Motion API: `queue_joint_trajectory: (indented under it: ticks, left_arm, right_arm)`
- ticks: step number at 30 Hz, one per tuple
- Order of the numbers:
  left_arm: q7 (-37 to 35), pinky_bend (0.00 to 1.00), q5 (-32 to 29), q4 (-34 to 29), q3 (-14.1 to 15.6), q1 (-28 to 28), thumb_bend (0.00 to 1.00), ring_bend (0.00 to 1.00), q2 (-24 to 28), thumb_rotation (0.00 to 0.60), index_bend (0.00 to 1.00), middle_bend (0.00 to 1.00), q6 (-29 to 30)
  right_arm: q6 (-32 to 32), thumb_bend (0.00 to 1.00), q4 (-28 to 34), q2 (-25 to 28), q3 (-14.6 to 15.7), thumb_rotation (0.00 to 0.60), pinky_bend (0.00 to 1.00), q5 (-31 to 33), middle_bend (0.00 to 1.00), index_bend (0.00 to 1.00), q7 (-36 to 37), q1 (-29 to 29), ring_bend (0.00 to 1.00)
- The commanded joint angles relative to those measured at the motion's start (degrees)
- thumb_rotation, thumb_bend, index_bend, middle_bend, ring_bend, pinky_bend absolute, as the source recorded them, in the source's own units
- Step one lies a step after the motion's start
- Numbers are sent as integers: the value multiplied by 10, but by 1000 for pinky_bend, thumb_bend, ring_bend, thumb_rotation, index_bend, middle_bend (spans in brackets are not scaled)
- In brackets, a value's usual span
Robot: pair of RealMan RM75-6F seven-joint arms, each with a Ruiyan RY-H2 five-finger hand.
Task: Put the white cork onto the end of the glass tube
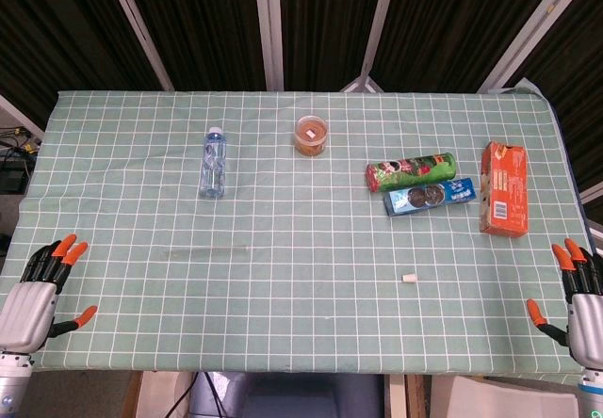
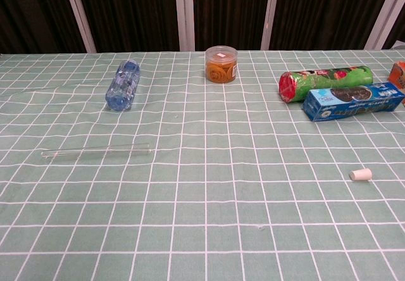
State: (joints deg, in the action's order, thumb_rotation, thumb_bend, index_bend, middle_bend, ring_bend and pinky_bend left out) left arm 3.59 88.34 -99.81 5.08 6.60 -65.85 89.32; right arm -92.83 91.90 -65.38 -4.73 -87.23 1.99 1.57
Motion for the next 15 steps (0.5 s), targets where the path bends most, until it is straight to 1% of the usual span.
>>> queue_joint_trajectory:
  ticks: [1,3,7,9,12,14,15]
  left_arm:
    - [3,0,-6,-5,-4,0,260,0,-1,600,76,8,-9]
    - [5,0,-11,-8,-8,2,260,0,-3,600,92,17,-15]
    - [29,0,-28,-28,-25,17,260,0,-7,600,116,61,-38]
    - [56,0,-52,-52,-44,31,260,0,-11,600,136,86,-58]
    - [107,0,-101,-80,-73,58,261,0,-23,600,209,136,-94]
    - [148,0,-147,-94,-98,80,272,0,-38,600,274,174,-116]
    - [172,0,-178,-99,-114,93,280,0,-50,600,288,189,-127]
  right_arm:
    - [-1,357,0,1,0,600,0,0,0,0,0,1,0]
    - [-1,357,0,0,0,600,0,0,0,0,0,1,0]
    - [-1,357,2,0,2,600,0,-6,0,0,-1,0,0]
    - [-2,357,2,0,5,600,0,-10,0,0,-3,1,0]
    - [-3,357,2,0,4,600,0,-10,0,0,-1,1,0]
    - [0,357,3,-1,4,600,0,-8,0,0,0,0,0]
    - [2,357,4,-1,4,600,0,-7,0,0,0,-1,0]
